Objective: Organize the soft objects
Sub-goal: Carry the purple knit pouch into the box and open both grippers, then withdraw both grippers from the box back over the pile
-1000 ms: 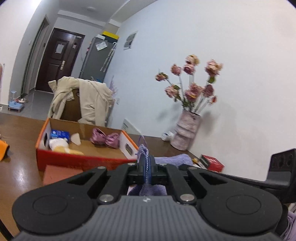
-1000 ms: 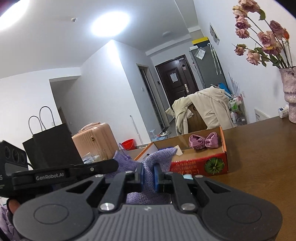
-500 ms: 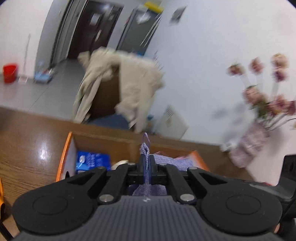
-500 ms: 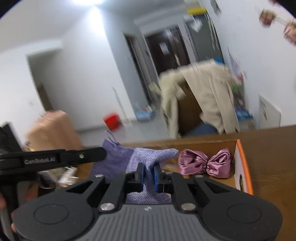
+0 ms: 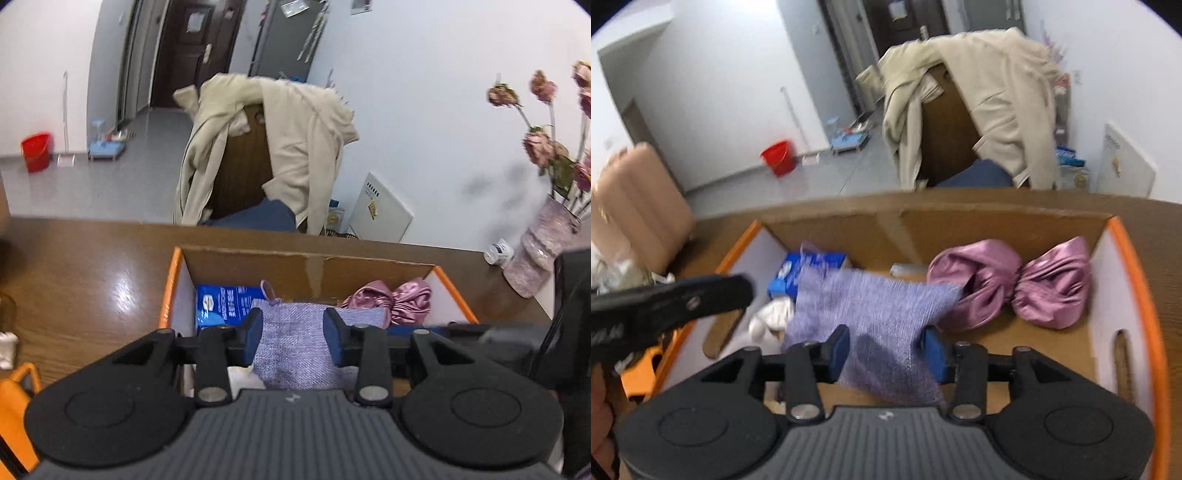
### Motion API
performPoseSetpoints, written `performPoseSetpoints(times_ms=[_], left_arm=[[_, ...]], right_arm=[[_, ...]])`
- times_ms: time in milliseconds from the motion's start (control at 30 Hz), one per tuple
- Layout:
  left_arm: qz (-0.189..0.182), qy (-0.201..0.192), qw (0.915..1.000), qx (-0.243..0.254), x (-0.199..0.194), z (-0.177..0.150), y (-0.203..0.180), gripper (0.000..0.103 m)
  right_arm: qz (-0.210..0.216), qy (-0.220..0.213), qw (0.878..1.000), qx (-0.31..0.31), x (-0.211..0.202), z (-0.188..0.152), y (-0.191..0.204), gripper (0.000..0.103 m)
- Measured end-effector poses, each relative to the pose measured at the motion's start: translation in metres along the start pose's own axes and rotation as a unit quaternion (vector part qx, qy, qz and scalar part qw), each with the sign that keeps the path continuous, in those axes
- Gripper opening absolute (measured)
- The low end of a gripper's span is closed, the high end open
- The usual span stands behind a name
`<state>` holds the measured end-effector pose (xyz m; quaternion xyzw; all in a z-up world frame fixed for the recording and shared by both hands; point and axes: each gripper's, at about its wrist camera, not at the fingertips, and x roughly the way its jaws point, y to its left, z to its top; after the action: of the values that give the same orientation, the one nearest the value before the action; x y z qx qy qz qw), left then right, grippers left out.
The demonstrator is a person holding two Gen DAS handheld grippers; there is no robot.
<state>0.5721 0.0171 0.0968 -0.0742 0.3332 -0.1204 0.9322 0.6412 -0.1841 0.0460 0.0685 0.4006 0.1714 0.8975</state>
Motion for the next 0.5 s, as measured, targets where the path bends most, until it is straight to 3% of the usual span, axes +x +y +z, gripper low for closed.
performPoseSetpoints(times_ms=[100, 233, 400, 500], left_arm=[[0.01, -0.013, 0.9995, 0.025, -0.031, 0.003, -0.013, 0.059], [0.006, -0.037, 0.9979, 0.053, -0.084, 0.0, -0.029, 0.065], [0.007, -0.085, 0.9946, 0.059, -0.156, -0.014, -0.047, 0.076], [0.009, -0.099, 0.9932, 0.059, -0.187, -0.03, -0.058, 0.078]], right_arm=[[0.0, -0.019, 1.0, -0.018, -0.04, 0.006, 0.0, 0.057], [-0.013, -0.056, 0.997, -0.046, -0.104, 0.007, 0.003, 0.071], [-0.015, -0.101, 0.993, -0.053, -0.181, 0.001, 0.0, 0.077], [-0.015, -0.128, 0.99, -0.056, -0.219, -0.01, -0.001, 0.08]])
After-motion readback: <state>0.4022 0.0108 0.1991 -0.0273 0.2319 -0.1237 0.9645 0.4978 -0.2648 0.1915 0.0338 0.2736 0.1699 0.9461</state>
